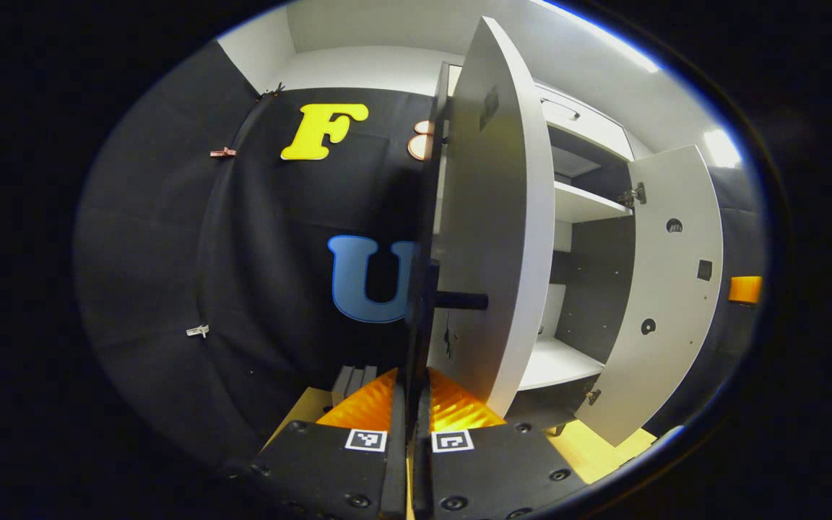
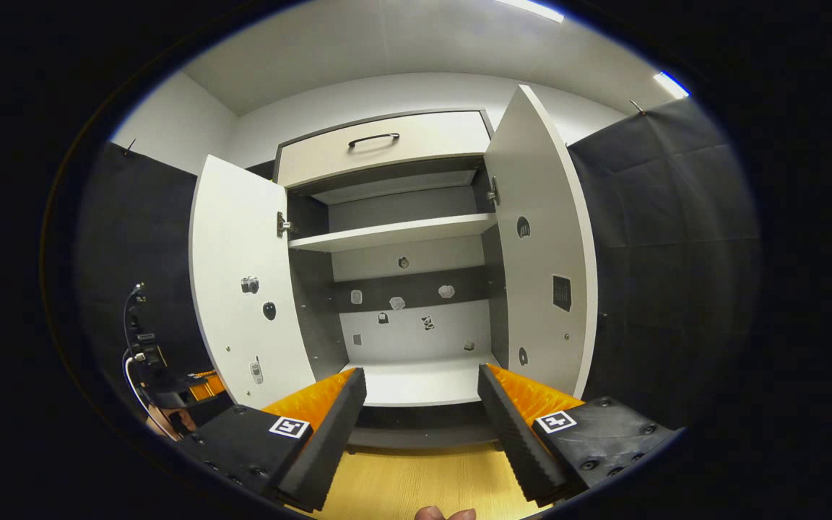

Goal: Open the right door of the double-door shoe cabinet with the right hand, and open the left door with the left hand.

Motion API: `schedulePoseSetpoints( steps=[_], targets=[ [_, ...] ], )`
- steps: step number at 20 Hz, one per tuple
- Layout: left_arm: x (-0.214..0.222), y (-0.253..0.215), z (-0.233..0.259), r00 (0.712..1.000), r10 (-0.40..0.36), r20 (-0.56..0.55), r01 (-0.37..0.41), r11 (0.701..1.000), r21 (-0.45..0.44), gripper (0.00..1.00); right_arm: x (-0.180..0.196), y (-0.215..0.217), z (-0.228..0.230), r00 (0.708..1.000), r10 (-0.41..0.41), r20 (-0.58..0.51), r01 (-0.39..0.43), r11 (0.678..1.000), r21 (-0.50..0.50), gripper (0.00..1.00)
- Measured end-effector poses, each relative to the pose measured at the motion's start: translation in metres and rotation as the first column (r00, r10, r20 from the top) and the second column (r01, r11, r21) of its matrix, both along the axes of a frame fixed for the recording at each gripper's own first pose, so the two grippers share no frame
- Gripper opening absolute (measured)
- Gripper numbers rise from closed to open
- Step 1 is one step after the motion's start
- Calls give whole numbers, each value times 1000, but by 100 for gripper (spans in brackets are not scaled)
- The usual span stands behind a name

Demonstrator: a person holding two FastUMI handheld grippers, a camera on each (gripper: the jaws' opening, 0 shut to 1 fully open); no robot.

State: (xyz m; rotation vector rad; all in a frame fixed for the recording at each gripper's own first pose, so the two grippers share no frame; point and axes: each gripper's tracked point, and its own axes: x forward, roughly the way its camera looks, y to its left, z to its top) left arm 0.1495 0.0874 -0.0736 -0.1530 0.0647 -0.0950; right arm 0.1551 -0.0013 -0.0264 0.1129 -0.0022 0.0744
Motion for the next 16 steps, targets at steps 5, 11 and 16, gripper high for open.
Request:
schedulePoseSetpoints(
  steps=[5, 11, 16],
  targets=[
    [-1, 3, 0, 1000, -11, 3, 11, 1000, -27, 10, -2, -1, -1, 1000, -1, -1, 1, 1000, 3, 97],
    [-11, 3, 3, 1000, 2, -2, -1, 999, 37, 11, -4, -1, -3, 1000, -4, -10, 5, 1000, 8, 97],
    [-29, 4, 9, 1000, 24, 4, -24, 999, 39, 18, -2, -1, -2, 1000, 3, -6, -3, 1000, -10, 97]
  ],
)
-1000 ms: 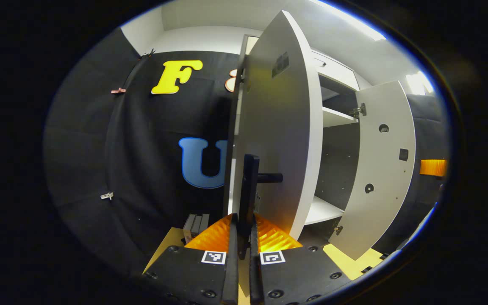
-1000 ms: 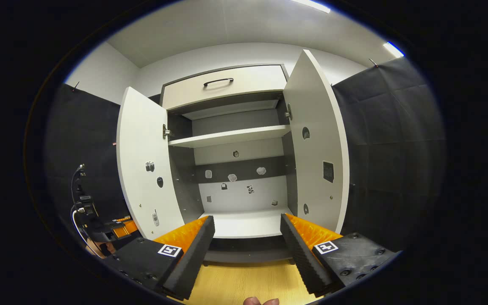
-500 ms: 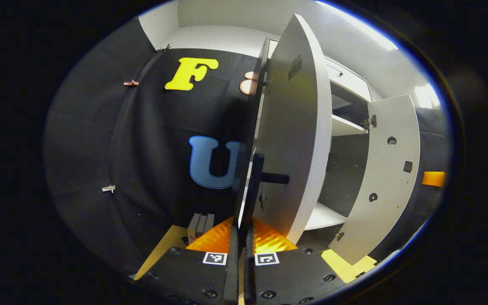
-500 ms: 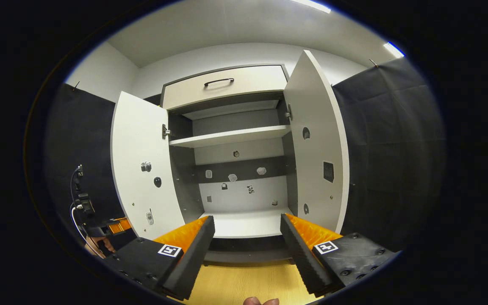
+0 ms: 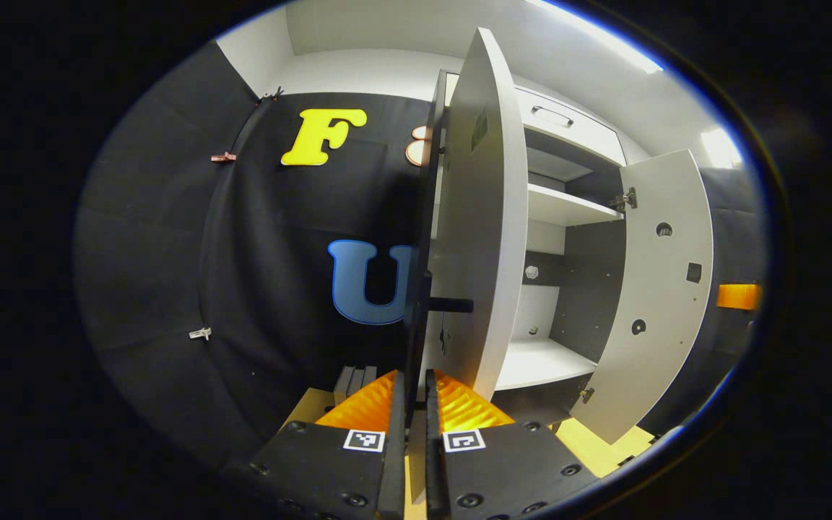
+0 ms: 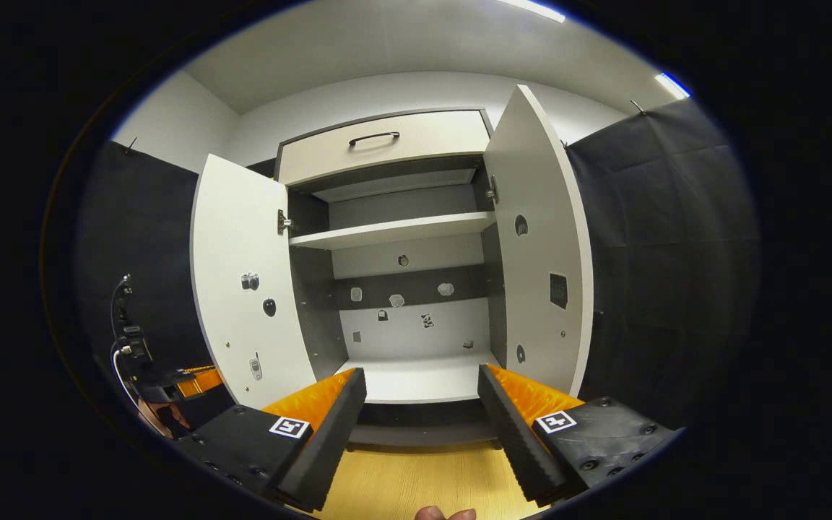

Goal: Open the right door of the double-door shoe cabinet with the right hand, and open the left door with the left hand.

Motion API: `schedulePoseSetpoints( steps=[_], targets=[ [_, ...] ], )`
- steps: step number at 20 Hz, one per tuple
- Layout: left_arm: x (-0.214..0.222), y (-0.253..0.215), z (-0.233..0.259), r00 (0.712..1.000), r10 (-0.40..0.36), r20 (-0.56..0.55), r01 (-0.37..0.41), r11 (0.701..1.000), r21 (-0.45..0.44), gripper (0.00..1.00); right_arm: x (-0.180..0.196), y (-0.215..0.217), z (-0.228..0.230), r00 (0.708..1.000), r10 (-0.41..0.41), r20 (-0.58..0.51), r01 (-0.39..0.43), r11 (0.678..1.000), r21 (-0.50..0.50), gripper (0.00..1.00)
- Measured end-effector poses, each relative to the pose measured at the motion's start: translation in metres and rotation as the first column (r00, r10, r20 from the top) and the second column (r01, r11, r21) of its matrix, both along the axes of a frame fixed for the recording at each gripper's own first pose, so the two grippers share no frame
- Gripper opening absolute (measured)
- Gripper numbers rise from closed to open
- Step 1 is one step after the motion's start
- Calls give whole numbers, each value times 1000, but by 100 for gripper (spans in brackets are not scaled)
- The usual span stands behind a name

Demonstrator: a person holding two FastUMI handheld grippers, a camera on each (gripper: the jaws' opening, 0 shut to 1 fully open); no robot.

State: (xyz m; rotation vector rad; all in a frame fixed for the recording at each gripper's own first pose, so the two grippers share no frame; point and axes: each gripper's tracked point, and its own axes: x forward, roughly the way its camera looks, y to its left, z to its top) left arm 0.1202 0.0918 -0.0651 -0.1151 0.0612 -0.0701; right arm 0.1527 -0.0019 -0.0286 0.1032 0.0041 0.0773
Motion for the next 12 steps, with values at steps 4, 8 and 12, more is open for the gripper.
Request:
schedulePoseSetpoints(
  steps=[4, 8, 12],
  targets=[
    [-19, -4, 6, 1000, 5, -3, -5, 1000, 26, 39, -2, 4, -1, 1000, 13, -5, -13, 1000, -5, 98],
    [-37, -12, 20, 1000, 18, 17, -19, 999, 51, 57, -4, 7, -1, 1000, 26, -6, -26, 1000, -4, 98],
    [-50, -30, 35, 999, 8, 39, -11, 997, 74, 77, -6, 10, -2, 999, 35, -6, -35, 999, 0, 98]
  ],
)
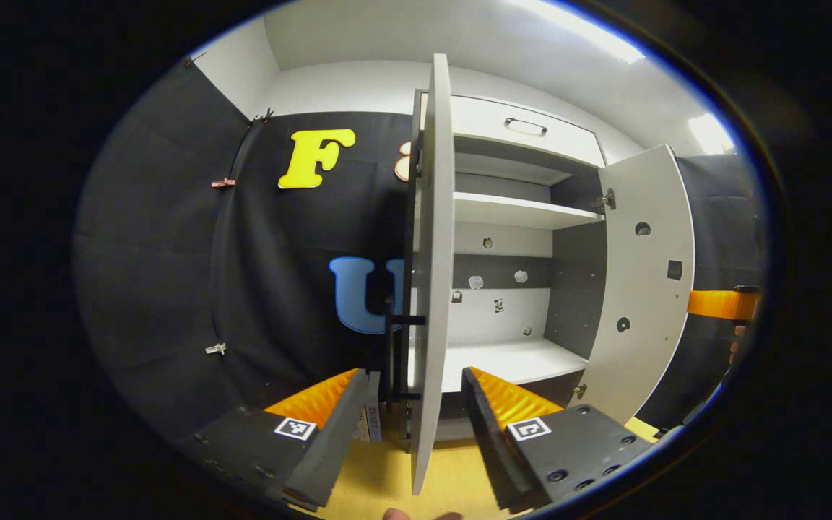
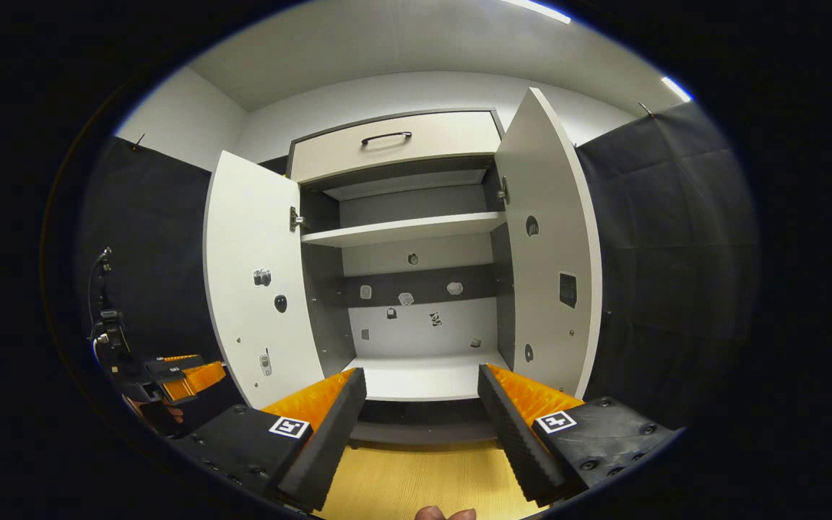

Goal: Open the right door of the double-door shoe cabinet with the right hand, and open the left door with the left hand.

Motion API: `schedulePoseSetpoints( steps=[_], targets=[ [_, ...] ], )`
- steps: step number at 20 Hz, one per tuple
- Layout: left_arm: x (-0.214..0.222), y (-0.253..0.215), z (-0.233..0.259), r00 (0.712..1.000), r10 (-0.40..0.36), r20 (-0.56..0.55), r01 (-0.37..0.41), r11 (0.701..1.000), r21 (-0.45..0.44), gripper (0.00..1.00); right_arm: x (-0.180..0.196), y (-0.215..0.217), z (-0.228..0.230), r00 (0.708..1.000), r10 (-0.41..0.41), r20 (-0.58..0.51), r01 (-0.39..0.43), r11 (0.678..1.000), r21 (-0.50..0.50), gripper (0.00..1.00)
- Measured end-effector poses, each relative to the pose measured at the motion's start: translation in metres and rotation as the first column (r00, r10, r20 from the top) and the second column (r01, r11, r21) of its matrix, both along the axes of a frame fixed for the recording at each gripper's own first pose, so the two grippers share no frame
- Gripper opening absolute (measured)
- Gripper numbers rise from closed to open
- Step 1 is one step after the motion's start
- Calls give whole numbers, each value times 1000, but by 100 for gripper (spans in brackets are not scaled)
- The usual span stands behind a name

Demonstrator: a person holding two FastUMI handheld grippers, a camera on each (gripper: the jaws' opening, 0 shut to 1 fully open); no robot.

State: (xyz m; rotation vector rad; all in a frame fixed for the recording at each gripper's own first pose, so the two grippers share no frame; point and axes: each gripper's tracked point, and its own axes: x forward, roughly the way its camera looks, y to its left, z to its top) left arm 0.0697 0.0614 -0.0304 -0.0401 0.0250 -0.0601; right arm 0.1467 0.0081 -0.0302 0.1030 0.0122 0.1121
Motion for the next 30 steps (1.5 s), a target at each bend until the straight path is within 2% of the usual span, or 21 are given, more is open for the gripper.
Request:
schedulePoseSetpoints(
  steps=[1, 3, 11, 18, 21, 30],
  targets=[
    [-3, -4, 4, 1000, 0, 12, 0, 1000, 12, 92, -1, 1, 0, 1000, 2, 0, -2, 1000, 1, 97],
    [-8, -11, 14, 999, 4, 35, -5, 1000, 26, 99, -2, 1, 1, 1000, 3, 4, -3, 1000, 0, 98],
    [-25, -47, 38, 998, 19, 56, -16, 998, -55, 98, -3, 0, 3, 1000, 0, 17, 0, 1000, -17, 98],
    [-28, -73, 34, 998, 11, 61, -12, 1000, 24, 97, -1, -12, 6, 997, -45, 62, 50, 996, -72, 98],
    [-28, -85, 35, 998, -14, 61, 13, 1000, 12, 97, -2, -18, 6, 994, -71, 80, 78, 993, -93, 98],
    [-29, -88, 38, 998, -10, 67, 9, 1000, 21, 97, -4, -28, 7, 990, -100, 95, 110, 989, -100, 97]
  ],
)
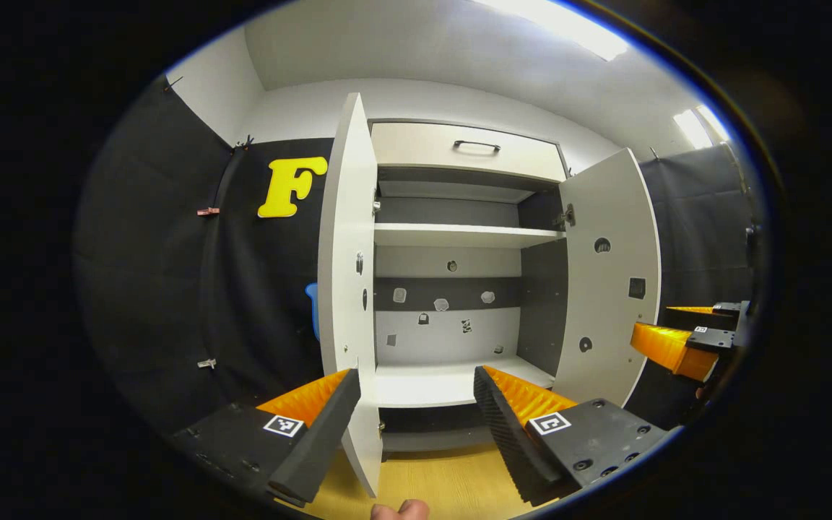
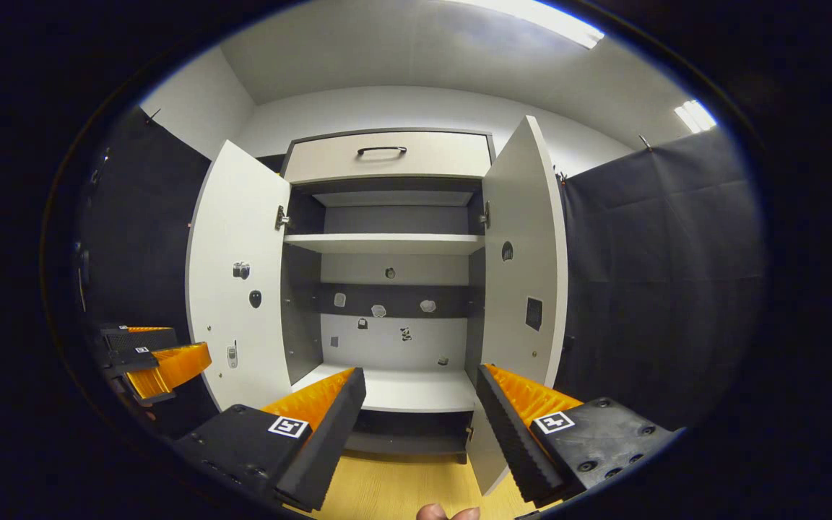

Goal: Open the right door of the double-door shoe cabinet with the right hand, and open the left door with the left hand.

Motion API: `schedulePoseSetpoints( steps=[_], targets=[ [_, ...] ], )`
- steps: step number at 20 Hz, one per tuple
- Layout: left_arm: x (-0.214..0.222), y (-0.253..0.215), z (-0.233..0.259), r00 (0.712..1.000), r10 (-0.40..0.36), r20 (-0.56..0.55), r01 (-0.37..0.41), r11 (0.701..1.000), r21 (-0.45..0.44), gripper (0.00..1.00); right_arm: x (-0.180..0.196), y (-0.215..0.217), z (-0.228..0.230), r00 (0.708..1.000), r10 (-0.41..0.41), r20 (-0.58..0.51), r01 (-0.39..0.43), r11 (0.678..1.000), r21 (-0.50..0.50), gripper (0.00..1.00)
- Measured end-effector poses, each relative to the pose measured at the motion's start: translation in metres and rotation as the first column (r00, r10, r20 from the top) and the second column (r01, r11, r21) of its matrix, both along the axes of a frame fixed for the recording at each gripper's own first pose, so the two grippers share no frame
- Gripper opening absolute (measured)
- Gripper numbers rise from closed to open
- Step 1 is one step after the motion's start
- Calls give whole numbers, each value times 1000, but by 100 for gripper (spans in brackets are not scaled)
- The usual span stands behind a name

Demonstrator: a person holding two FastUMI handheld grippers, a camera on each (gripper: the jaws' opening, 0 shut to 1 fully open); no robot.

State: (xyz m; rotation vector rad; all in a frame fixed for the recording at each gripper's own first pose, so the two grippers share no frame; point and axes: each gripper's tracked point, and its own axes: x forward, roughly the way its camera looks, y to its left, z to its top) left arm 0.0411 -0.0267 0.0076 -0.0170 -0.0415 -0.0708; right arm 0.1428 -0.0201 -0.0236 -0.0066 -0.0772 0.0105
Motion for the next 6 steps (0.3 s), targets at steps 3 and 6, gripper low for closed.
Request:
schedulePoseSetpoints(
  steps=[3, 6],
  targets=[
    [0, -1, 1, 1000, -1, 2, 1, 1000, -5, 97, -1, -2, -1, 1000, -5, -3, 5, 1000, -2, 97],
    [-1, -1, -1, 1000, 4, -6, -4, 1000, -4, 97, -1, -2, 0, 1000, -5, -2, 5, 1000, 0, 97]
  ],
)
